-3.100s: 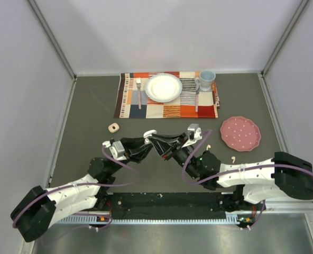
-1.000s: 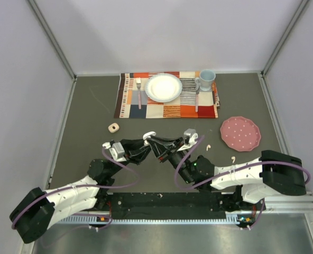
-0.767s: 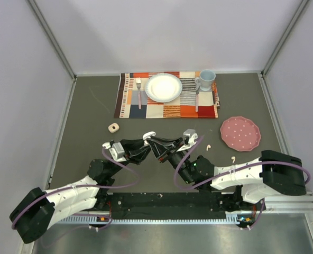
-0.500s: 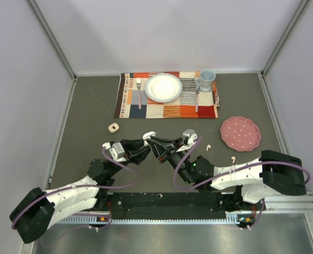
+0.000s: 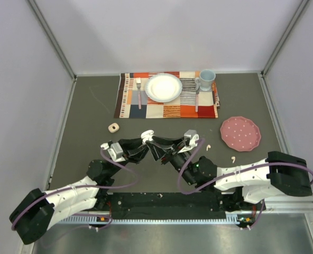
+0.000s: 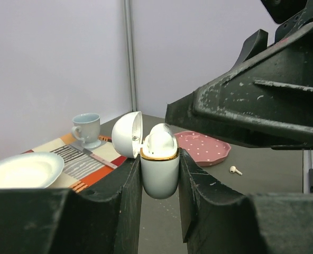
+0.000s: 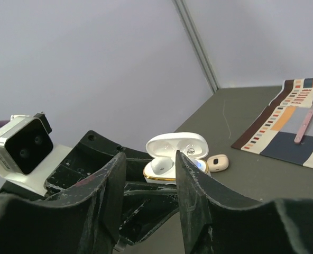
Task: Insert the wireless bluetooth earbuds into the charging case
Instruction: Insert the left earbud into the left side groove of the charging case, then close the charging case with the earbuds.
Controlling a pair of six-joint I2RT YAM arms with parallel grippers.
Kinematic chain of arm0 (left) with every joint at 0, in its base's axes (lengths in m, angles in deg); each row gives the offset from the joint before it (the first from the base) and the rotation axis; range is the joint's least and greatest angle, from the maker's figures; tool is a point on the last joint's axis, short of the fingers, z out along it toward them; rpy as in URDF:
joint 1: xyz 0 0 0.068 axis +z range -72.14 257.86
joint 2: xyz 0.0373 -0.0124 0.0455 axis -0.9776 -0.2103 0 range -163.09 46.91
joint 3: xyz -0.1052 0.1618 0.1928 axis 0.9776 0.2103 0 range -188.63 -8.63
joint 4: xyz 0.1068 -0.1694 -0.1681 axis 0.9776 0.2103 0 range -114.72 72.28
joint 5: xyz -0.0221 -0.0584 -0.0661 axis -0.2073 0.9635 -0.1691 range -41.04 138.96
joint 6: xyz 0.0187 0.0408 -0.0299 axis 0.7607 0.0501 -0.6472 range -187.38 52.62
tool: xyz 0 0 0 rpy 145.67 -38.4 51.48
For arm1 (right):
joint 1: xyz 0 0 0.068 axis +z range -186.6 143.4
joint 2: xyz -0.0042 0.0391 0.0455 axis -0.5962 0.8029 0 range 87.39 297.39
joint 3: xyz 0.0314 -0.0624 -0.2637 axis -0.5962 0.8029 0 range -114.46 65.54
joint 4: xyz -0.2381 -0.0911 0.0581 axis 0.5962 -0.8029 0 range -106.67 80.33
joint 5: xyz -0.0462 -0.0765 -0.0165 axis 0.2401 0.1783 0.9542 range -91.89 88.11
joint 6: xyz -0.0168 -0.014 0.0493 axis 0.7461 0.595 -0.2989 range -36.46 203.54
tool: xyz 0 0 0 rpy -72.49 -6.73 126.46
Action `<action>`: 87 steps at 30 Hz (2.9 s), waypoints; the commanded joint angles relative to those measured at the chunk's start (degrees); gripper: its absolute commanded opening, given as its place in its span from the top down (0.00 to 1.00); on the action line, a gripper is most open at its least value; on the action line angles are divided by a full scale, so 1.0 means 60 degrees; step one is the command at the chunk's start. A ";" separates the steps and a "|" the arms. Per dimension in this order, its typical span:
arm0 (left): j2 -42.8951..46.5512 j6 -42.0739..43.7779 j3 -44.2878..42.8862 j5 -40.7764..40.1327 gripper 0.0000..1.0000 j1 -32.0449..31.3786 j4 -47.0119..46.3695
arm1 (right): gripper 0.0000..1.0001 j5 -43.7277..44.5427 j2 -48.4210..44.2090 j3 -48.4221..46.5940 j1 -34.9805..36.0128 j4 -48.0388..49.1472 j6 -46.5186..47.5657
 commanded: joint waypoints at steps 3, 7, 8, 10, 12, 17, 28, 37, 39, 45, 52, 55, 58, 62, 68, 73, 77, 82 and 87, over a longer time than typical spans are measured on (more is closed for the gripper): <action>0.0213 0.0132 -0.0060 -0.0151 1.00 0.0003 -0.2234 | 0.55 -0.0288 -0.0695 -0.0370 0.0106 -0.0268 0.0370; 0.0242 0.0176 -0.0074 -0.0180 1.00 -0.0011 -0.2161 | 0.49 -0.0362 -0.0958 -0.0487 0.0120 -0.0399 0.0531; 0.0242 0.0190 -0.0074 -0.0180 1.00 0.0003 -0.2146 | 0.48 -0.0376 -0.1090 -0.0502 0.0106 -0.0516 0.0662; 0.0300 0.0219 -0.0074 -0.0195 1.00 -0.0011 -0.2074 | 0.44 -0.0362 -0.1251 -0.0531 0.0120 -0.0604 0.0751; 0.0330 0.0234 -0.0089 -0.0195 1.00 0.0003 -0.2000 | 0.40 -0.0260 -0.1471 -0.0531 0.0120 -0.0707 0.0927; 0.0520 0.0381 -0.0074 -0.0326 1.00 0.0003 -0.1751 | 0.30 0.0077 -0.1896 -0.0531 0.0106 -0.1087 0.1176; 0.1398 0.0308 -0.0279 0.0200 1.00 -0.0011 -0.1169 | 0.11 0.2420 -0.2454 -0.3677 -0.0464 -0.9846 -0.0695; 0.1839 0.0879 -0.0835 0.2059 1.00 -0.0011 0.0797 | 0.09 0.0402 -0.3214 -0.4486 -0.1636 -1.2189 -0.2472; 0.1708 0.0835 -0.0967 0.2500 1.00 0.0003 0.0959 | 0.09 -0.0097 -0.3273 -0.4748 -0.1739 -1.2600 -0.2442; 0.1517 0.0703 -0.1070 0.2954 1.00 0.0003 0.1003 | 0.09 -0.1137 -0.3303 -0.5131 -0.1857 -1.3275 -0.2617; 0.1238 0.0498 -0.1217 0.3174 1.00 0.0003 0.1032 | 0.09 -0.2031 -0.2879 -0.5159 -0.2135 -1.3349 -0.3189; 0.1267 0.0469 -0.1246 0.3116 1.00 -0.0026 0.1222 | 0.09 -0.2120 -0.2645 -0.5233 -0.2164 -1.3364 -0.3320; 0.1224 0.0600 -0.1261 0.3057 1.00 -0.0026 0.1354 | 0.09 -0.2106 -0.2512 -0.5233 -0.2208 -1.3335 -0.3495; 0.1209 0.0718 -0.1407 0.3130 1.00 -0.0026 0.1603 | 0.09 -0.2644 -0.2352 -0.5233 -0.2647 -1.3334 -0.3936; 0.1297 0.0747 -0.1334 0.2984 1.00 -0.0026 0.1633 | 0.08 -0.2940 -0.2321 -0.5233 -0.2868 -1.3364 -0.3936; 0.1209 0.0762 -0.1393 0.2999 1.00 -0.0026 0.1618 | 0.08 -0.3130 -0.2263 -0.5233 -0.2882 -1.3364 -0.3907; 0.1165 0.0703 -0.1466 0.3013 1.00 -0.0011 0.1663 | 0.08 -0.3247 -0.2131 -0.5306 -0.2882 -1.3364 -0.3936; 0.1063 0.0688 -0.1466 0.2999 1.00 -0.0026 0.1516 | 0.08 -0.3409 -0.2102 -0.5277 -0.2882 -1.3379 -0.3980; 0.0887 0.0645 -0.1612 0.2853 1.00 -0.0026 0.1487 | 0.08 -0.3379 -0.2102 -0.5248 -0.2868 -1.3480 -0.3951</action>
